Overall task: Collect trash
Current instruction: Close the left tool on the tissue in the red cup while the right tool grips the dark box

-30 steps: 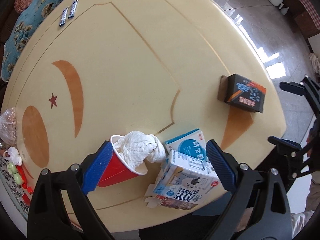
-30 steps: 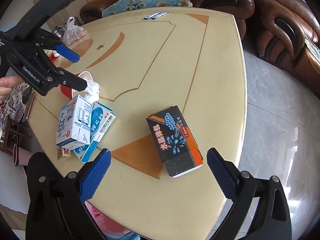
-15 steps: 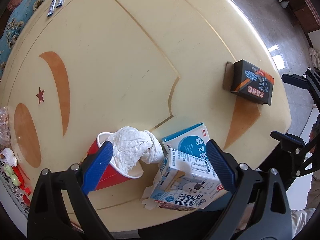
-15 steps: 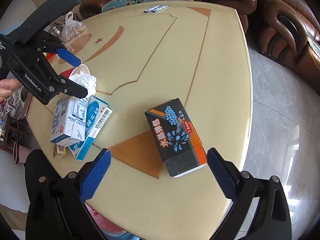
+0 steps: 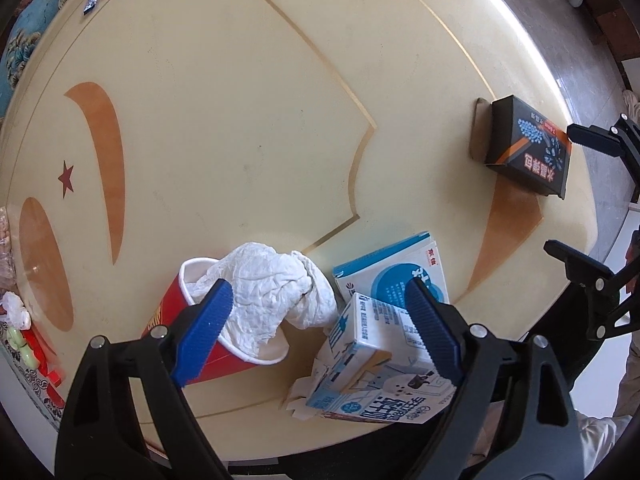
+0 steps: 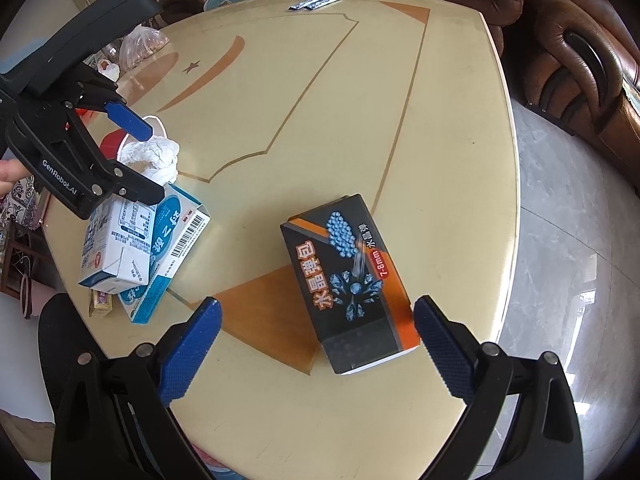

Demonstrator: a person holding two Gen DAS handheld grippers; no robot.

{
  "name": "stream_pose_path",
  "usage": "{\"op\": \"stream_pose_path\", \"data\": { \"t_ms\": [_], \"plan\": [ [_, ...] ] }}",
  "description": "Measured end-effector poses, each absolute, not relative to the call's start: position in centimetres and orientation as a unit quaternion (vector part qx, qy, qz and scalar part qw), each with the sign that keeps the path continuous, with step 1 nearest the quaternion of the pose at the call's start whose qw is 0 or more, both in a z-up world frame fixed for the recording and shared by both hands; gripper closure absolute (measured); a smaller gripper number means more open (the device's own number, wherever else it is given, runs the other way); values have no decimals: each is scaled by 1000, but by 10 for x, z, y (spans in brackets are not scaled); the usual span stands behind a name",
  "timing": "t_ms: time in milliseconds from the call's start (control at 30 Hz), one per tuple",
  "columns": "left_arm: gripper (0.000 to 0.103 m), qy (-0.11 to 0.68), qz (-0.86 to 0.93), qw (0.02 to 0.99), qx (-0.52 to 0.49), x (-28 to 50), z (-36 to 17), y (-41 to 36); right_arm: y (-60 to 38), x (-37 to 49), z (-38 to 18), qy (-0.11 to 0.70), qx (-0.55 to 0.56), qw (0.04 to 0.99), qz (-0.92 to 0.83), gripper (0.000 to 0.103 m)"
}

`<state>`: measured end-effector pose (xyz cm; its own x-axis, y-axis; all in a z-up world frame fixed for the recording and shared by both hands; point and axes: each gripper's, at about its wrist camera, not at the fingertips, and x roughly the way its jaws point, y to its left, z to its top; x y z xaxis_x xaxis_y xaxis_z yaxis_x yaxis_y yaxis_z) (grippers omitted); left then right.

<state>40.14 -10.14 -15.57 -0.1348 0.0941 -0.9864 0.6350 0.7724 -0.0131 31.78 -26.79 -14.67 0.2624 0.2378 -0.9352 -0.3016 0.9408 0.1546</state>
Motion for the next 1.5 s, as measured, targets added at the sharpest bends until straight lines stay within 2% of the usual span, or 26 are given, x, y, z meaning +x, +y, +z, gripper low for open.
{"op": "stream_pose_path", "data": {
  "t_ms": [267,300,367,633,800,900,1167,1300,1433,1500],
  "plan": [
    [18,727,-219,599,255,407,-165,-105,-270,327,-156,587,-40,792,162,9],
    [24,732,-219,594,253,406,-168,-106,-269,327,-156,586,-41,793,161,9],
    [28,740,-215,585,253,407,-176,-107,-269,328,-158,586,-40,793,162,9],
    [29,740,-215,596,224,425,-182,-92,-268,325,-165,590,-36,789,170,9],
    [42,741,-216,605,195,436,-183,-83,-265,322,-167,587,-48,790,169,9],
    [43,742,-205,607,195,438,-185,-77,-261,322,-168,586,-57,791,169,9],
    [44,742,-202,610,189,443,-194,-73,-248,326,-172,582,-79,793,163,19],
    [54,749,-194,603,194,437,-191,-84,-239,328,-174,577,-103,795,156,22],
    [61,745,-189,607,204,429,-191,-90,-236,327,-172,573,-112,798,148,37],
    [71,745,-188,606,209,427,-191,-90,-234,327,-170,572,-110,799,148,47]
  ]
}}
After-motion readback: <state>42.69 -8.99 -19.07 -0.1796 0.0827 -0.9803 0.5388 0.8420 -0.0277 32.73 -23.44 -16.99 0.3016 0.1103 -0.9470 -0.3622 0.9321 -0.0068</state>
